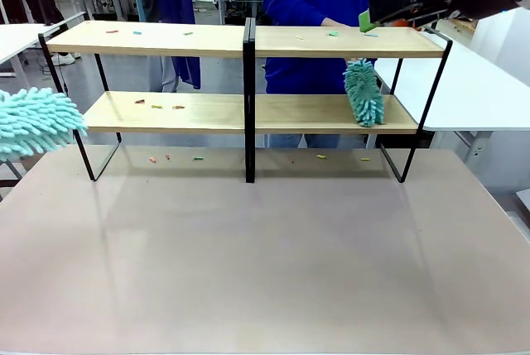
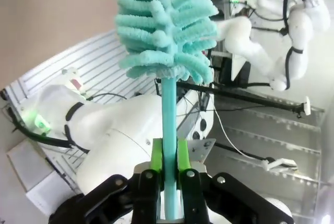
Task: Clean the shelves.
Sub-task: Clean a randomly selected level of the Shelf with the Duster.
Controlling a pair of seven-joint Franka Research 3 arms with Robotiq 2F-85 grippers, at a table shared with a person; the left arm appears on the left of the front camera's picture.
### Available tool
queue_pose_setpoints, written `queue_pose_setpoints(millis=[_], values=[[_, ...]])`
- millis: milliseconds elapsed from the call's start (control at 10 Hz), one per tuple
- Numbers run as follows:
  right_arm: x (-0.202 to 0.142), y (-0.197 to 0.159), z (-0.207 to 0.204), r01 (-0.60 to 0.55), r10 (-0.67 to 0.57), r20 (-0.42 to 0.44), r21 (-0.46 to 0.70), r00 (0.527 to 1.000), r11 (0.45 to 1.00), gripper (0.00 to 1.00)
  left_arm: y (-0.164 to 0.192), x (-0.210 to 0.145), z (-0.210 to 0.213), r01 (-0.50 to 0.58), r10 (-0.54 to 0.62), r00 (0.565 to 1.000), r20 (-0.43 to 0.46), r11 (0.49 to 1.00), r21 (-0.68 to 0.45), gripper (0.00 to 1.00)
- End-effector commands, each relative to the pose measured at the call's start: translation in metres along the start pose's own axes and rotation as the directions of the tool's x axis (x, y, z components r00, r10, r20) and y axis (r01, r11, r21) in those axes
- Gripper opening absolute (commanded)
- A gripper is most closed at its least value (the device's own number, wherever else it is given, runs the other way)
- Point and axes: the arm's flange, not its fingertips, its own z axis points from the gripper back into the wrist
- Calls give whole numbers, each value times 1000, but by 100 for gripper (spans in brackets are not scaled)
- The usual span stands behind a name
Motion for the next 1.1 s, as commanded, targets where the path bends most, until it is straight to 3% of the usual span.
queue_pose_setpoints(millis=[0,400,600,800,1000], values=[[0,-1,0,1,-1,1,0,1000,1000,100,-6,21,-14,26,-27,999,25,999,34,12],[0,-1,0,1,-1,1,0,1000,1000,100,-26,80,-70,14,-17,999,35,996,88,12],[0,-1,0,1,-1,1,0,1000,1000,100,-41,116,-116,28,-37,995,96,996,89,12],[0,-1,0,1,-1,1,0,1000,1000,100,-57,143,-161,57,-63,997,49,991,121,12],[0,-1,0,1,-1,1,0,1000,1000,100,-63,174,-199,43,-62,991,117,987,154,12]])
